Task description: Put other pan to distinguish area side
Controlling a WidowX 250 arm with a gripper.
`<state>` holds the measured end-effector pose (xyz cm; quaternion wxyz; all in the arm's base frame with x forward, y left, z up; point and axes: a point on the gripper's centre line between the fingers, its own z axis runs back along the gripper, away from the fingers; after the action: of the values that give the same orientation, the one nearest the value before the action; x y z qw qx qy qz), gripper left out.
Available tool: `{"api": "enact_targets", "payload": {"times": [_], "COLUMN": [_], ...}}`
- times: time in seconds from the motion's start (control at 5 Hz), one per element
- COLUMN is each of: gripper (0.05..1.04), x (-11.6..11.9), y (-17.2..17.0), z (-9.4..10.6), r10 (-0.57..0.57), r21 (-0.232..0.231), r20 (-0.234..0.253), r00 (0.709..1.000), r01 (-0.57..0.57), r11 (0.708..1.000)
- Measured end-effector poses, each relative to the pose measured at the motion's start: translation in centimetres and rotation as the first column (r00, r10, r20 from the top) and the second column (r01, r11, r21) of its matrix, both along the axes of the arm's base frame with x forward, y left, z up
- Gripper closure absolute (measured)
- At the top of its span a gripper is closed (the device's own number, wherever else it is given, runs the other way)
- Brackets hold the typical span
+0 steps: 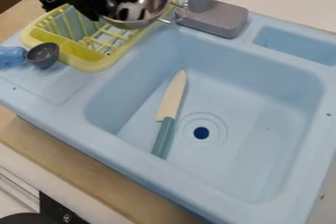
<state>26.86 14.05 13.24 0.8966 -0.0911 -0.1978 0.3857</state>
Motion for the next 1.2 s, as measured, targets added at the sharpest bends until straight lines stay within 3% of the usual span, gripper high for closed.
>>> {"api": "enact_targets", "payload": {"times": [0.6,0.8,1.2], "gripper": [1.026,1.026,1.026], "x": [1.2,1.7,1.6], "y": [2.1,1.9,2.0], "z": [-1.3,-1.8,-2.0], "r10": [-0.018,-0.052,-0.064], "r21": [-0.006,-0.029,-0.017], "r20": [-0.053,-0.05,-0.059], "r00": [0.998,0.997,0.996], "r01": [0.018,0.051,0.063], "r11": [1.0,0.998,0.998]}}
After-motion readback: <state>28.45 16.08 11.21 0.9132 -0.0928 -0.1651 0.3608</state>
